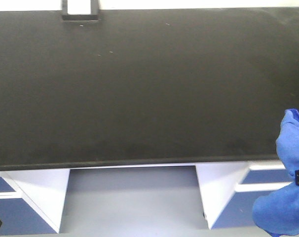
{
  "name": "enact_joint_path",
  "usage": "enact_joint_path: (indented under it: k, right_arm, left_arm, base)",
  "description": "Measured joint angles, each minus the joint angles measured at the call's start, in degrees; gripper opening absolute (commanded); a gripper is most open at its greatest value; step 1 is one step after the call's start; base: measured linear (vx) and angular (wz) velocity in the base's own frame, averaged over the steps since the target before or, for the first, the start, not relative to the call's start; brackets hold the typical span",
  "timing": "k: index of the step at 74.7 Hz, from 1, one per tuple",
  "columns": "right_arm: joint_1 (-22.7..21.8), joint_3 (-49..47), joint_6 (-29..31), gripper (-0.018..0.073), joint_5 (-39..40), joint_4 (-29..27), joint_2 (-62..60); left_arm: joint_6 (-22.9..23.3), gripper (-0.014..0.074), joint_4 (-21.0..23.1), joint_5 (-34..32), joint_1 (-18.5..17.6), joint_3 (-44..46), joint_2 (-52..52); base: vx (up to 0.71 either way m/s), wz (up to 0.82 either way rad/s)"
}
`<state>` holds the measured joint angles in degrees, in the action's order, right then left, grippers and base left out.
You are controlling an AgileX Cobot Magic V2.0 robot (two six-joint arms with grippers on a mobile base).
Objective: Wipe right workspace with blue cloth
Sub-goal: 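Drive the base to the second black counter, cloth held aloft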
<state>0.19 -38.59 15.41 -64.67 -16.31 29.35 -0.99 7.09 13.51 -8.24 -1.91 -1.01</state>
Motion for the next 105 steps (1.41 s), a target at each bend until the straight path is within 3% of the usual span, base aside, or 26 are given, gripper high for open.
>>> enact_joint_path:
  k: [105]
  right_arm:
    - [0.0, 0.0, 0.0, -0.0001, 0.0, 0.0, 0.0]
  left_arm:
    - [0.0, -0.0006, 0.0, 0.0, 0.0, 0.0, 0.0]
  base:
    - [0.09, 0.03]
